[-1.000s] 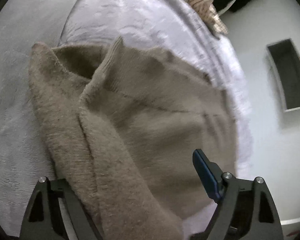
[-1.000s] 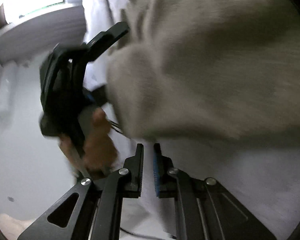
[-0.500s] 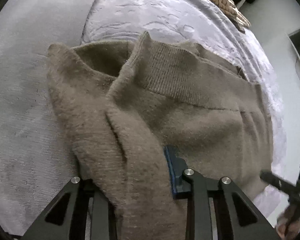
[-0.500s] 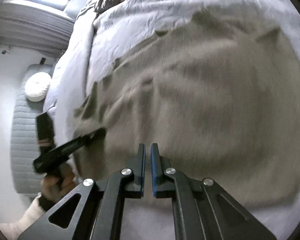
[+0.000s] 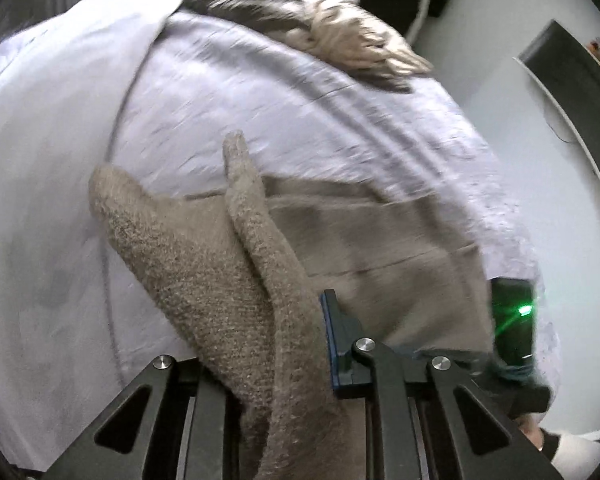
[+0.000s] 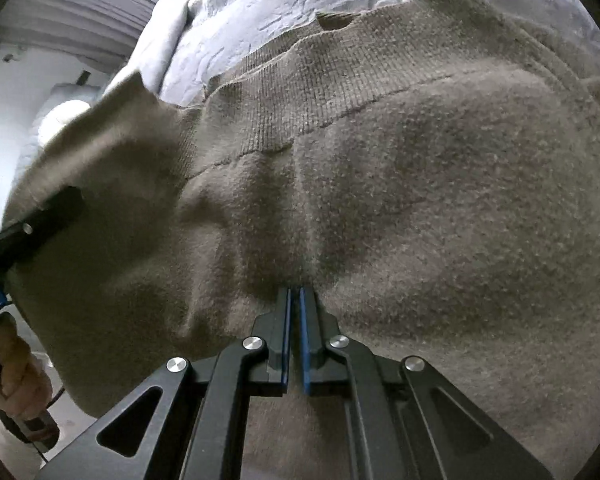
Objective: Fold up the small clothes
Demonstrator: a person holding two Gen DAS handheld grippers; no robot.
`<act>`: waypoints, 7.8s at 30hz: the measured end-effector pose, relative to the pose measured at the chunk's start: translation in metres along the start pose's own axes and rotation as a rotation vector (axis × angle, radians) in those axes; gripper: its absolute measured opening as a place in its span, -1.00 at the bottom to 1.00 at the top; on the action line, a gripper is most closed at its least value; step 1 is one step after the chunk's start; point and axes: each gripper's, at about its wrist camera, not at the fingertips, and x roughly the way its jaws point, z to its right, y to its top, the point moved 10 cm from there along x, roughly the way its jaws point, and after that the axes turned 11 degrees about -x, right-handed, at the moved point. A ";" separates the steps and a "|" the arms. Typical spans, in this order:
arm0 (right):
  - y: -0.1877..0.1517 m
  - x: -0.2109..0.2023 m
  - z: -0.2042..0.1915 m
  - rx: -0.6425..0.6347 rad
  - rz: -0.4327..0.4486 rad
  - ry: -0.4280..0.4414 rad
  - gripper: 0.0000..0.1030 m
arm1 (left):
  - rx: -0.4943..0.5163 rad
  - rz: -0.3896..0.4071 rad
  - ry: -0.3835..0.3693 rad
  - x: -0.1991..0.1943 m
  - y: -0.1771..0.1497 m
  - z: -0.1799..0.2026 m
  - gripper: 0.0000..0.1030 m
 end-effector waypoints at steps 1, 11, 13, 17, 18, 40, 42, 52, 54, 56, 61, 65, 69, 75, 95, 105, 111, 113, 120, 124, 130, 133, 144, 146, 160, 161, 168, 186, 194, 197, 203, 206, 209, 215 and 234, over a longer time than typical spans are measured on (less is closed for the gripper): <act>-0.002 -0.009 0.004 0.020 0.011 0.023 -0.92 | 0.011 0.006 -0.013 -0.001 0.003 0.013 -0.60; -0.030 -0.115 0.095 0.232 0.212 0.080 -0.87 | 0.321 0.000 -0.019 0.032 -0.012 0.163 -0.60; -0.038 -0.121 0.110 0.260 0.218 0.077 -0.87 | 0.382 -0.018 -0.005 0.051 -0.026 0.189 -0.59; -0.054 -0.117 0.132 0.339 0.207 0.116 -0.86 | 0.506 -0.099 0.029 0.097 -0.065 0.222 -0.58; -0.055 -0.115 0.136 0.355 0.208 0.136 -0.87 | 0.534 -0.123 0.045 0.111 -0.076 0.224 -0.58; -0.030 -0.128 0.148 0.578 0.356 0.535 0.35 | 0.135 -0.024 0.201 0.061 -0.030 0.088 0.42; -0.024 -0.122 0.142 0.522 0.300 0.455 0.35 | 0.075 -0.031 0.241 0.065 -0.032 0.062 0.42; 0.013 -0.157 0.106 0.114 0.277 -0.017 -0.73 | 0.013 -0.044 0.233 0.070 -0.045 0.035 0.42; 0.012 -0.150 0.125 0.154 0.251 -0.048 -0.73 | 0.051 -0.042 0.215 0.072 -0.048 0.045 0.42; 0.001 -0.135 0.148 0.209 0.189 -0.082 -0.70 | 0.078 -0.049 0.228 0.078 -0.051 0.048 0.42; -0.019 -0.146 0.165 0.387 0.221 0.001 -0.50 | 0.115 -0.054 0.251 0.083 -0.060 0.042 0.76; -0.034 -0.177 0.144 0.303 0.247 -0.004 -0.23 | 0.139 -0.086 0.247 0.073 -0.063 0.031 0.76; -0.043 -0.199 0.101 0.178 0.249 0.066 0.18 | 0.156 -0.111 0.232 0.062 -0.069 0.028 0.76; -0.065 -0.167 0.097 0.060 0.074 -0.120 -0.85 | 0.227 -0.173 0.162 0.060 -0.093 0.046 0.76; -0.114 -0.175 0.142 0.218 0.045 -0.229 -0.84 | 0.209 -0.234 0.220 0.056 -0.140 0.021 0.77; -0.091 -0.193 0.144 0.262 0.103 -0.278 -0.75 | 0.187 -0.206 0.297 0.045 -0.133 0.015 0.77; -0.086 -0.187 0.144 0.275 0.091 -0.263 -0.75 | 0.150 -0.195 0.325 0.037 -0.131 0.004 0.77; -0.086 -0.183 0.143 0.280 0.087 -0.256 -0.75 | 0.141 -0.192 0.329 0.035 -0.130 0.002 0.77; -0.086 -0.178 0.144 0.287 0.074 -0.248 -0.74 | 0.109 -0.198 0.334 0.039 -0.125 -0.001 1.00; -0.085 -0.179 0.146 0.290 0.077 -0.254 -0.26 | 0.095 -0.199 0.337 0.038 -0.125 -0.003 1.00; -0.081 -0.179 0.146 0.280 0.083 -0.253 0.07 | 0.083 -0.196 0.353 0.036 -0.126 -0.008 1.00; -0.080 -0.176 0.147 0.284 0.079 -0.250 0.07 | 0.068 -0.207 0.350 0.039 -0.127 -0.009 1.00; -0.060 -0.175 0.148 0.270 0.113 -0.192 0.30 | 0.047 -0.169 0.367 0.031 -0.108 -0.018 1.00; -0.054 -0.176 0.150 0.273 0.124 -0.175 0.31 | 0.039 -0.173 0.359 0.031 -0.103 -0.020 1.00; -0.012 -0.152 0.174 0.344 0.141 -0.007 0.32 | -0.040 -0.152 0.218 0.052 -0.064 0.001 1.00; -0.010 -0.151 0.175 0.346 0.142 0.004 0.32 | -0.043 -0.158 0.201 0.057 -0.061 0.005 1.00; 0.008 -0.130 0.175 0.313 0.111 0.107 0.34 | -0.075 -0.184 0.088 0.085 -0.049 0.030 1.00; 0.031 -0.095 0.146 0.081 0.003 0.175 0.38 | -0.017 -0.249 -0.014 0.141 -0.058 0.077 1.00; 0.039 -0.078 0.129 0.106 0.008 0.240 0.01 | 0.000 -0.209 -0.048 0.140 -0.055 0.085 0.94; 0.040 -0.080 0.129 0.126 0.020 0.244 -0.32 | 0.013 -0.178 -0.041 0.131 -0.055 0.087 0.59; 0.042 -0.093 0.106 0.172 0.058 0.347 -0.39 | 0.005 -0.168 -0.086 0.106 -0.050 0.087 -0.03; 0.044 -0.098 0.091 0.203 0.082 0.392 -0.39 | -0.005 -0.166 -0.111 0.094 -0.048 0.088 -0.05; 0.042 -0.100 0.071 0.219 0.083 0.414 -0.39 | -0.008 -0.163 -0.136 0.078 -0.048 0.089 -0.05; 0.027 -0.104 0.024 0.224 0.056 0.443 -0.39 | -0.009 -0.165 -0.132 0.040 -0.054 0.077 -0.05; -0.059 -0.010 -0.075 0.142 -0.231 0.273 -0.34 | -0.132 -0.266 0.091 -0.021 -0.164 -0.052 -0.05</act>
